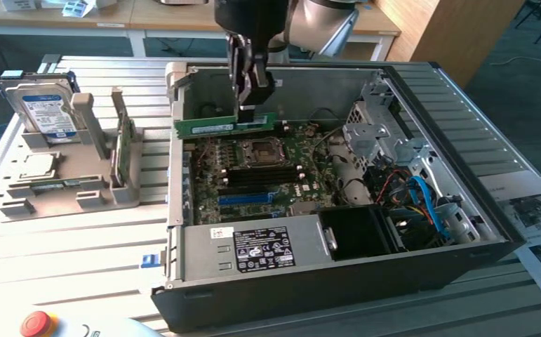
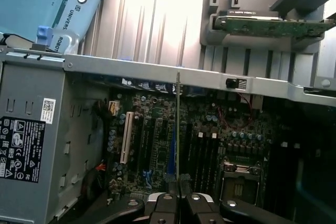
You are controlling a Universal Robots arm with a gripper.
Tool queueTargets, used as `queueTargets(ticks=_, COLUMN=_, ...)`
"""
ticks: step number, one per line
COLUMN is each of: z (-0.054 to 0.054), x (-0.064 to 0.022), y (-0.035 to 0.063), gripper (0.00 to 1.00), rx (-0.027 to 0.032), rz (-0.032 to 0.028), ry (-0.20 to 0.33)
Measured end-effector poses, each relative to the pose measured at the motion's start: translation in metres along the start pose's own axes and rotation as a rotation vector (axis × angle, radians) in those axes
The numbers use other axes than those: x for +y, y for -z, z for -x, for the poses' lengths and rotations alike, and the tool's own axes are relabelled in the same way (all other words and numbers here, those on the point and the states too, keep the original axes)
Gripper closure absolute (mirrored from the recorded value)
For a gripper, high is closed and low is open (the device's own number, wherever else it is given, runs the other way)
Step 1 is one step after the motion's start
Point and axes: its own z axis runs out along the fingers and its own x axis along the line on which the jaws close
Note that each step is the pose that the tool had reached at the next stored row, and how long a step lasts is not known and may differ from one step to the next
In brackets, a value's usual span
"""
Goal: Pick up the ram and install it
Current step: 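Pick up the ram and move it above insertion slot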
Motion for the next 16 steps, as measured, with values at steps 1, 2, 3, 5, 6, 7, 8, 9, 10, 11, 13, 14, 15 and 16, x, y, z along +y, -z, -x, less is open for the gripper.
queueTargets(ticks=1, z=0.0, x=-0.0023, y=0.0, gripper=0.88, rx=0.0001, rz=0.0, ry=0.0)
queueTargets(ticks=2, z=-0.001, x=-0.0045, y=0.0001, gripper=0.88, rx=0.0, rz=0.0, ry=0.0)
queueTargets(ticks=3, z=-0.001, x=-0.0065, y=0.0001, gripper=0.88, rx=0.0, rz=0.0, ry=0.0)
queueTargets(ticks=5, z=-0.001, x=-0.0099, y=0.0001, gripper=0.88, rx=0.0, rz=0.0001, ry=-0.001)
queueTargets(ticks=6, z=-0.001, x=-0.0114, y=0.0002, gripper=0.88, rx=0.0, rz=0.0001, ry=-0.002)
queueTargets(ticks=7, z=-0.001, x=-0.0124, y=0.0002, gripper=0.88, rx=-0.0001, rz=0.0003, ry=-0.006)
queueTargets(ticks=8, z=-0.002, x=-0.0132, y=0.0002, gripper=0.88, rx=-0.0002, rz=0.0005, ry=-0.01)
queueTargets(ticks=9, z=-0.002, x=-0.0135, y=0.0002, gripper=0.88, rx=-0.0001, rz=0.0006, ry=-0.012)
queueTargets(ticks=10, z=-0.002, x=-0.0135, y=0.0002, gripper=0.88, rx=-0.0002, rz=0.0006, ry=-0.012)
queueTargets(ticks=11, z=-0.002, x=-0.0135, y=0.0002, gripper=0.88, rx=-0.0001, rz=0.0007, ry=-0.012)
queueTargets(ticks=13, z=-0.002, x=-0.0136, y=0.0002, gripper=0.88, rx=-0.0001, rz=0.0006, ry=-0.012)
queueTargets(ticks=14, z=-0.002, x=-0.0136, y=0.0002, gripper=0.88, rx=-0.0002, rz=0.0006, ry=-0.013)
queueTargets(ticks=15, z=-0.002, x=-0.0136, y=0.0002, gripper=0.88, rx=-0.0002, rz=0.0008, ry=-0.016)
queueTargets(ticks=16, z=-0.002, x=-0.0136, y=0.0002, gripper=0.88, rx=-0.0004, rz=0.0011, ry=-0.022)
